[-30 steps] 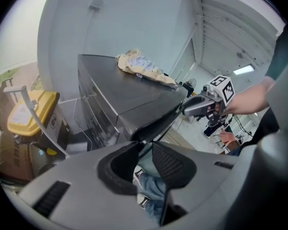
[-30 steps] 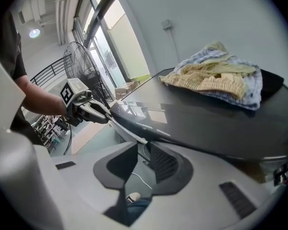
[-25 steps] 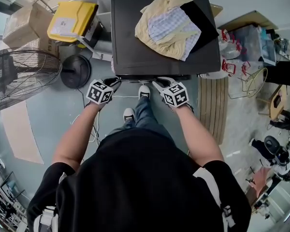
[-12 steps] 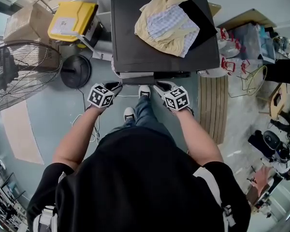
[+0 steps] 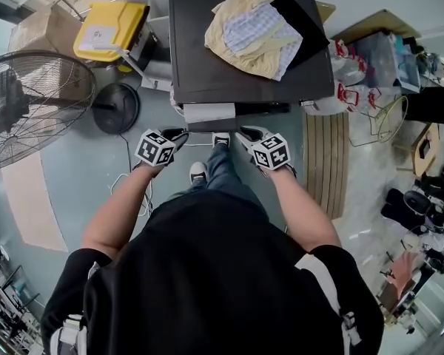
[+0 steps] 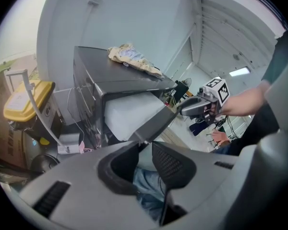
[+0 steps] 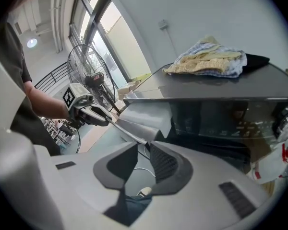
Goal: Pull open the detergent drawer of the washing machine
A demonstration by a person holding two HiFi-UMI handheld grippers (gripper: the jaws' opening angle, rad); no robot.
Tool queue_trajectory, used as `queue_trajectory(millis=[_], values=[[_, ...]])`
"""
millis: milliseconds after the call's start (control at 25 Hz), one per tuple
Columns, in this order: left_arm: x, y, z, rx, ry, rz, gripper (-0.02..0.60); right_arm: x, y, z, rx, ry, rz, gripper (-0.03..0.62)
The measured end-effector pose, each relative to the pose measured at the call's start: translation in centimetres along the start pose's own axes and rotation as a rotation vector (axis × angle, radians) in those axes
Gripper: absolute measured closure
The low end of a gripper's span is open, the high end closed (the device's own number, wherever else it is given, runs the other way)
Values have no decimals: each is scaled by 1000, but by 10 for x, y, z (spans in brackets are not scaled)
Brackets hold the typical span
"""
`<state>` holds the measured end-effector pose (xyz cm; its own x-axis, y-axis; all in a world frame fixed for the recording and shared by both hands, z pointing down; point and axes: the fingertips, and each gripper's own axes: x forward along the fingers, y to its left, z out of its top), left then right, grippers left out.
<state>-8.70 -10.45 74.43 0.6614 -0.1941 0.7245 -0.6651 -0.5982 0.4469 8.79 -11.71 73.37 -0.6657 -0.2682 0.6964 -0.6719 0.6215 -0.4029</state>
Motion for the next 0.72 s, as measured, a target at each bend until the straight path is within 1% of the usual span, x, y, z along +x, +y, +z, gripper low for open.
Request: queue_trajectory(millis=[720], values=[[-4,-30,-32,-19,11,-24,485,-17,23,-34,17,14,1,513]])
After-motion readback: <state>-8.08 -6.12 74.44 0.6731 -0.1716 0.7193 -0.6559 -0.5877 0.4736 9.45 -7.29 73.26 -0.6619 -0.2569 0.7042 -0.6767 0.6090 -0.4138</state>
